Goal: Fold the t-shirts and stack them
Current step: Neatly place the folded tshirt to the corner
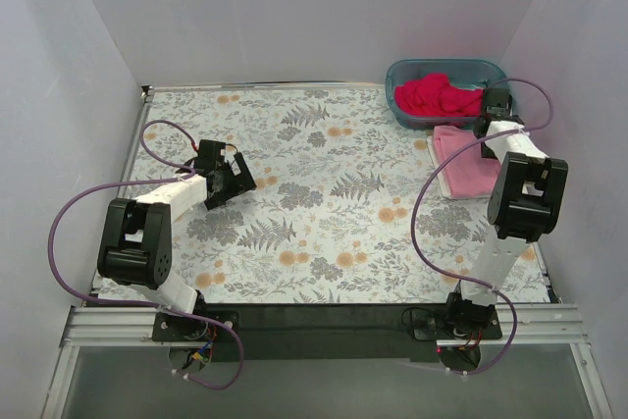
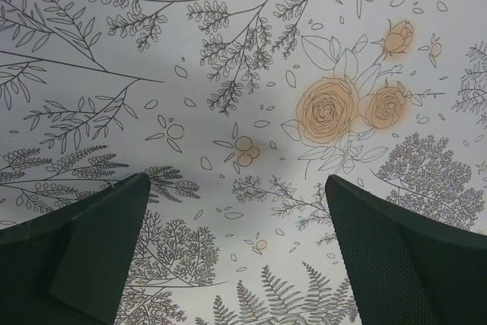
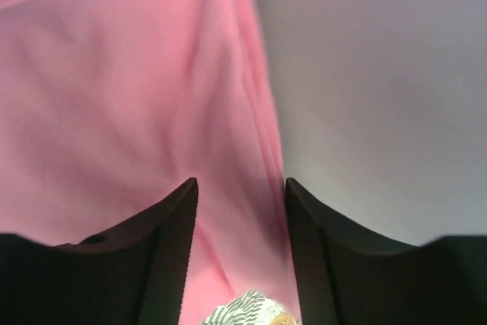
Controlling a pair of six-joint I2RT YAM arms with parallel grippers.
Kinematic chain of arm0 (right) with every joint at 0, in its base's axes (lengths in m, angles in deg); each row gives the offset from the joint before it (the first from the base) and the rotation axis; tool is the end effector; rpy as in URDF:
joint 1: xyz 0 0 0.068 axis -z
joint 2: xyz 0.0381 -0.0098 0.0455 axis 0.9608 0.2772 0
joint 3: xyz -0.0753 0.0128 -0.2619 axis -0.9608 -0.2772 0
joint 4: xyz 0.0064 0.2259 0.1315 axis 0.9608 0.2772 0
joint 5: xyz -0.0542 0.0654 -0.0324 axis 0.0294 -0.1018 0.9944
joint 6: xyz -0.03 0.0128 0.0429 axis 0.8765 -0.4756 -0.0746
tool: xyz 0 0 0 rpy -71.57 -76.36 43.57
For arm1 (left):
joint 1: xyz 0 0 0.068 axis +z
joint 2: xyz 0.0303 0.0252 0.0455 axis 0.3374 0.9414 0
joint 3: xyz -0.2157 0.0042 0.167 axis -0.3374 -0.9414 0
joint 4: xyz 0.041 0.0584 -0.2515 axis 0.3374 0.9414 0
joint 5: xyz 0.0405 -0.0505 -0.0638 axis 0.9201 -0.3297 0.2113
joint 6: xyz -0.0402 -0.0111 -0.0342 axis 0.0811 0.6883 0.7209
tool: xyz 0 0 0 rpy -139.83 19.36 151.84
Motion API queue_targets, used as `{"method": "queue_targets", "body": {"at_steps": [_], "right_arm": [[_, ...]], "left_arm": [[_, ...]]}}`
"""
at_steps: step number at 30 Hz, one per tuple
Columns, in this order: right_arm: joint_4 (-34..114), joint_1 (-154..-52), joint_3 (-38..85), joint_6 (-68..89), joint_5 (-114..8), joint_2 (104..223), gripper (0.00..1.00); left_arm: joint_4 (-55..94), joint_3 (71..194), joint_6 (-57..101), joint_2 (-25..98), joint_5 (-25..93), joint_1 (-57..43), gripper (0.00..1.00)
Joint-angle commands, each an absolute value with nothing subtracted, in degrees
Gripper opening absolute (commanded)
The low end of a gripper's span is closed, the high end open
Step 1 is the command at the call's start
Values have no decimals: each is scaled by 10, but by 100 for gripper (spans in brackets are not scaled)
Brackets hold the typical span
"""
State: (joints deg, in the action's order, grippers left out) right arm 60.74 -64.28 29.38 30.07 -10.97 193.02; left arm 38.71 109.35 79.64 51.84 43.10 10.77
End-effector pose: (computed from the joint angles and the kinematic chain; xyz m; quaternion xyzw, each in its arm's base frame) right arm 0.4114 -0.0902 0.2159 0.0749 0.9016 -0.3349 0.2632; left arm 0.3000 -0.0468 0.1643 -0.4821 0.8344 -0.1636 0.2113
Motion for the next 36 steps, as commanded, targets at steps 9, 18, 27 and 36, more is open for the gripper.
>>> {"method": "queue_targets", "body": {"at_steps": [9,18,27,36], "right_arm": [[605,-641,336,242,-38,1827,75],[644,-641,308,153,-144,1629,98],[686,-738,322,114,-170,1481,98],[686,-831,218,129,-177,1275,98]], "left_arm": [[435,1103,798,497,426,108,95],[547,1205,788,421,464,108,98],[663,1380,790,320,602,108,98],[639,1324,812,165,680,108,98]]}}
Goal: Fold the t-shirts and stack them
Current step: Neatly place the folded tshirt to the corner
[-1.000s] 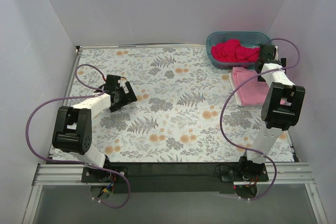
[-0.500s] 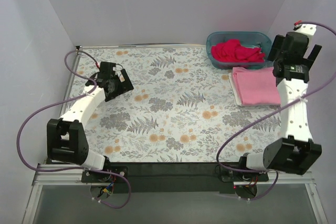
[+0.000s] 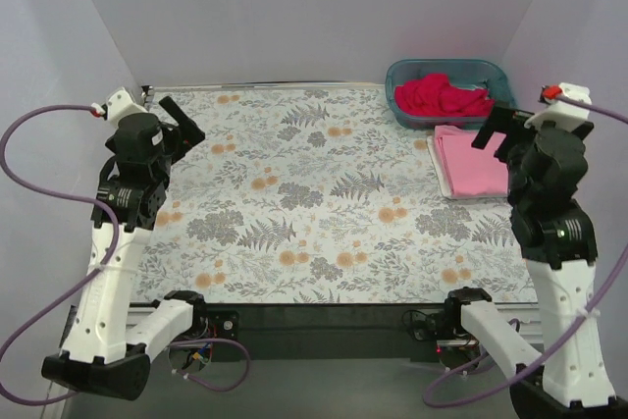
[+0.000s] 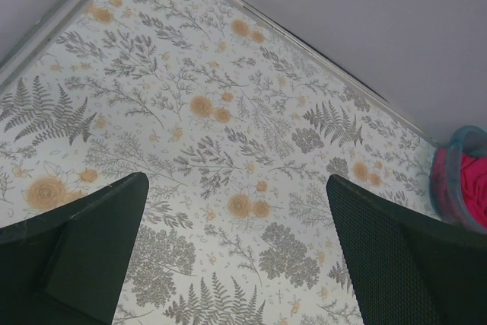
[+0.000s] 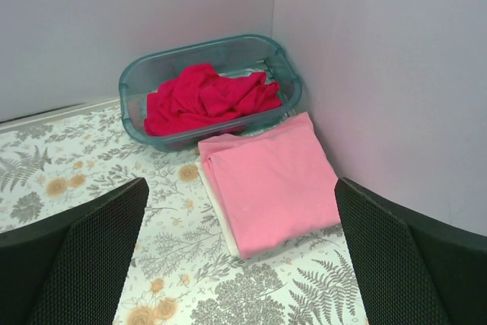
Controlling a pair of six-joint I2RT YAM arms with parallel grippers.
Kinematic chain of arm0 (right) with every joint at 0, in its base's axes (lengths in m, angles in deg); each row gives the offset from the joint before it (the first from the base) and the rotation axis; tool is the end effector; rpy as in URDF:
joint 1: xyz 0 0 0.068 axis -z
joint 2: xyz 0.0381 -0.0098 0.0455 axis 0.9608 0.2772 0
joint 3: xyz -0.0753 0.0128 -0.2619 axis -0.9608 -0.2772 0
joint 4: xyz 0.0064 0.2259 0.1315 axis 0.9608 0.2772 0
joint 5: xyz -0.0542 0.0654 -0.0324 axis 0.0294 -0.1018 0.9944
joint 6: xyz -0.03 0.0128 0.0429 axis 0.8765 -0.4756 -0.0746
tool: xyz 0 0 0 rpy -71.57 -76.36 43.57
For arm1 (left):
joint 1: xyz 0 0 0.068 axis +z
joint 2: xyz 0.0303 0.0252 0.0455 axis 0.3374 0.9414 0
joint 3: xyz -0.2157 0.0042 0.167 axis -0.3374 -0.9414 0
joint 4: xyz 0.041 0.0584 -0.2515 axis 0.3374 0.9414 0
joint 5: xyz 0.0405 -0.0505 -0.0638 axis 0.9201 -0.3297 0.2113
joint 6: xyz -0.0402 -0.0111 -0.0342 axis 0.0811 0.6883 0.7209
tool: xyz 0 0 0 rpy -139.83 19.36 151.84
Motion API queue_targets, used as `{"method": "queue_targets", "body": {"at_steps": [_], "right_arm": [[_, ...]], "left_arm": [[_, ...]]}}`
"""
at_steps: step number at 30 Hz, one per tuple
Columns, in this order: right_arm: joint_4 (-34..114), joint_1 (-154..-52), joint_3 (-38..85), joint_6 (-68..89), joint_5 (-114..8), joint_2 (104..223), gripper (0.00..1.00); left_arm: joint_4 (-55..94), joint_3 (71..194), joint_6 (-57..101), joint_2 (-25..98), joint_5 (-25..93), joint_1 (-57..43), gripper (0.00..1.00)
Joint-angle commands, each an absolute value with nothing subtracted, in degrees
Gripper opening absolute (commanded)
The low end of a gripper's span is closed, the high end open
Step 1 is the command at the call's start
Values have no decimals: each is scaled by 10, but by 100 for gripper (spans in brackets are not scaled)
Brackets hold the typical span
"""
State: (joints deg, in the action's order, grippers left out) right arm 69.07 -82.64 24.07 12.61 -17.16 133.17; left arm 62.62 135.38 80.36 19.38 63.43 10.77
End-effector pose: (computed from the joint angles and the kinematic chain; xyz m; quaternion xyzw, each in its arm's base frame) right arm 0.1523 0.0063 0.4694 0.1399 0.7163 -0.0996 0.6763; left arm 0.1975 -0.0182 0.4217 -0.5020 0.6641 -0.2185 0.5091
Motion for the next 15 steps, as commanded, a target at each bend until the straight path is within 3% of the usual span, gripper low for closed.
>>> {"method": "queue_targets", "body": {"at_steps": [1,8,15], "right_arm": [[686,-831,188,124,-181,1257,98],[685,-830,101,132,-169,1141,98],[681,-831,64,141,-206,1126,98]], "left_arm": [[635,1302,809,153,676,108,98],[568,1211,794,70,657,108,98],[447,1105,800,-12,617,108,98]]}}
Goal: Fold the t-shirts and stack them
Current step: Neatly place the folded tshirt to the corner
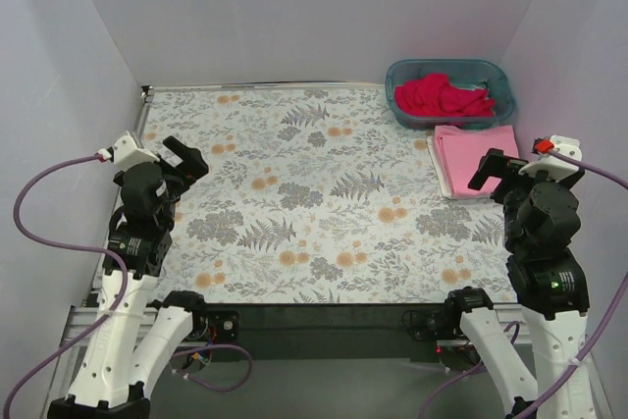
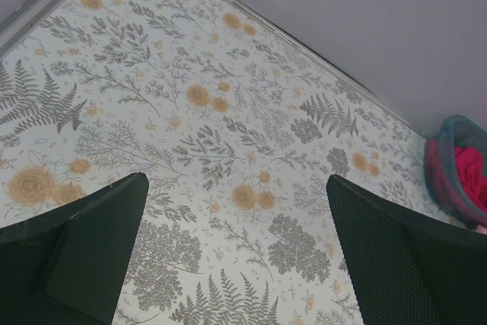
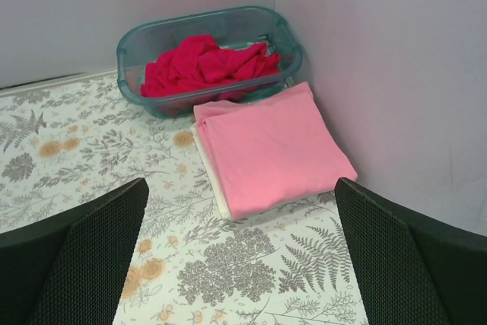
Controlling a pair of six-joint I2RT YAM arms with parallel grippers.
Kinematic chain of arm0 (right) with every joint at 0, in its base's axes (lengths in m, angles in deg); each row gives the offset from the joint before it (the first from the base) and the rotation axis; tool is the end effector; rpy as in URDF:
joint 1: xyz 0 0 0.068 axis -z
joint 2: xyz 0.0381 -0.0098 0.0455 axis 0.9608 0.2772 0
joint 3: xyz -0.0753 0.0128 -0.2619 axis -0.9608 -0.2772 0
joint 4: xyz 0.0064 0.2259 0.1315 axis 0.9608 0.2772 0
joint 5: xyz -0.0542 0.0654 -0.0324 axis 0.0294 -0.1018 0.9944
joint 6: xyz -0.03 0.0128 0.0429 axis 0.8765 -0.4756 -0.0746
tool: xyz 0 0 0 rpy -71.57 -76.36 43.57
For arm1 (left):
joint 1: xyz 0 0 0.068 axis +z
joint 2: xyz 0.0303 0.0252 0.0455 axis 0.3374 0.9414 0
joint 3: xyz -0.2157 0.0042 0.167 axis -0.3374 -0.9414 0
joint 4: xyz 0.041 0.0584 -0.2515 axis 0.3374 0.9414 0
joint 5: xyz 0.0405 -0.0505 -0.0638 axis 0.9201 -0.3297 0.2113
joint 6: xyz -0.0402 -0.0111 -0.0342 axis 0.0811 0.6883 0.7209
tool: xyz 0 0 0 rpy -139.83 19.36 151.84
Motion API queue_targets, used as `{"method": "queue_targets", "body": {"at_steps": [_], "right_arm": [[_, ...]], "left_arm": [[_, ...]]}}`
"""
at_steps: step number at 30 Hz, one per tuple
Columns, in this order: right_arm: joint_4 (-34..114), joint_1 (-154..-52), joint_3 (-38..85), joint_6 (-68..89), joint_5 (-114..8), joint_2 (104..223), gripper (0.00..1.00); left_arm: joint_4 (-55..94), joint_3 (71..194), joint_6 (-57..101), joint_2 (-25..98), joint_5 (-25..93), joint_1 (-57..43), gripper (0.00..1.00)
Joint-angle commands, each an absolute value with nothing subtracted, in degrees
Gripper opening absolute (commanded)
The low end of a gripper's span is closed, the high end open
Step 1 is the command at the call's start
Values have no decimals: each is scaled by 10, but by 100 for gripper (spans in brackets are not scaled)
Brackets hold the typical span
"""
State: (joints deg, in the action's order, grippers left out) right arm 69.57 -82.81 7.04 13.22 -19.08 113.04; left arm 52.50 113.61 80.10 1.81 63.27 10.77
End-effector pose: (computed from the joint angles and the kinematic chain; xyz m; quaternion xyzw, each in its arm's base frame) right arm 0.0850 -0.0027 0.4142 0.1282 0.7046 -0.0847 0.6928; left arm 0.1493 -0.0107 0.3637 -0.4923 0.6372 -0.2489 0.5382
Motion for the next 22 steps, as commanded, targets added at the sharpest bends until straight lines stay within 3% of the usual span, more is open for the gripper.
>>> {"method": "queue_targets", "body": {"at_steps": [1,22], "right_arm": [[679,-831,62,141,-206,1121,98],[667,-852,30,169,-225,1069,98]], "left_arm": [[434,1095,807,-28,618,108,98],[340,1071,835,30,618,108,98]]}}
